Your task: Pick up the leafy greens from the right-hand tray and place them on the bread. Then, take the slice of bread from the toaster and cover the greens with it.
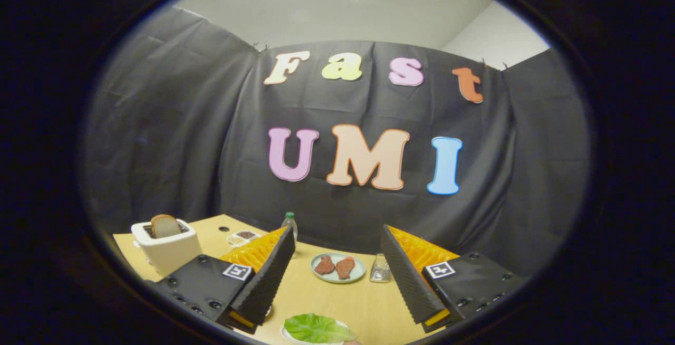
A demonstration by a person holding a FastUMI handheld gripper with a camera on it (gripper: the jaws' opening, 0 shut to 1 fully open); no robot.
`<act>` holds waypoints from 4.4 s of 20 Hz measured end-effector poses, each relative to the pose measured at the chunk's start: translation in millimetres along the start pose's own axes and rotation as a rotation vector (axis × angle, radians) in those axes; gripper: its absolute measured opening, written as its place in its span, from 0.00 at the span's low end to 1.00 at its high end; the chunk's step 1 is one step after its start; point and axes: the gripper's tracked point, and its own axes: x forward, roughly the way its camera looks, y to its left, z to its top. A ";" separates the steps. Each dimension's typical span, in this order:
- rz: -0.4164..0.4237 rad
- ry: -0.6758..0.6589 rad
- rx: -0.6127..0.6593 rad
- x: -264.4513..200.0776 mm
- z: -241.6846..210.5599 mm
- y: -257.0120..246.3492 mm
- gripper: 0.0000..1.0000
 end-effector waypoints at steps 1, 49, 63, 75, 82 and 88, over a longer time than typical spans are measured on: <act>0.030 0.020 -0.005 2.3 -8.0 1.2 1.00; 0.676 0.907 -0.263 -3.3 -369.1 42.2 0.90; 0.732 0.930 -0.289 -26.5 -360.6 65.9 0.05; 0.659 0.812 -0.290 -12.9 -296.3 66.9 0.03; 0.670 0.768 -0.311 -8.2 -267.4 94.4 0.04; 0.721 0.733 -0.334 0.0 -249.8 134.6 0.04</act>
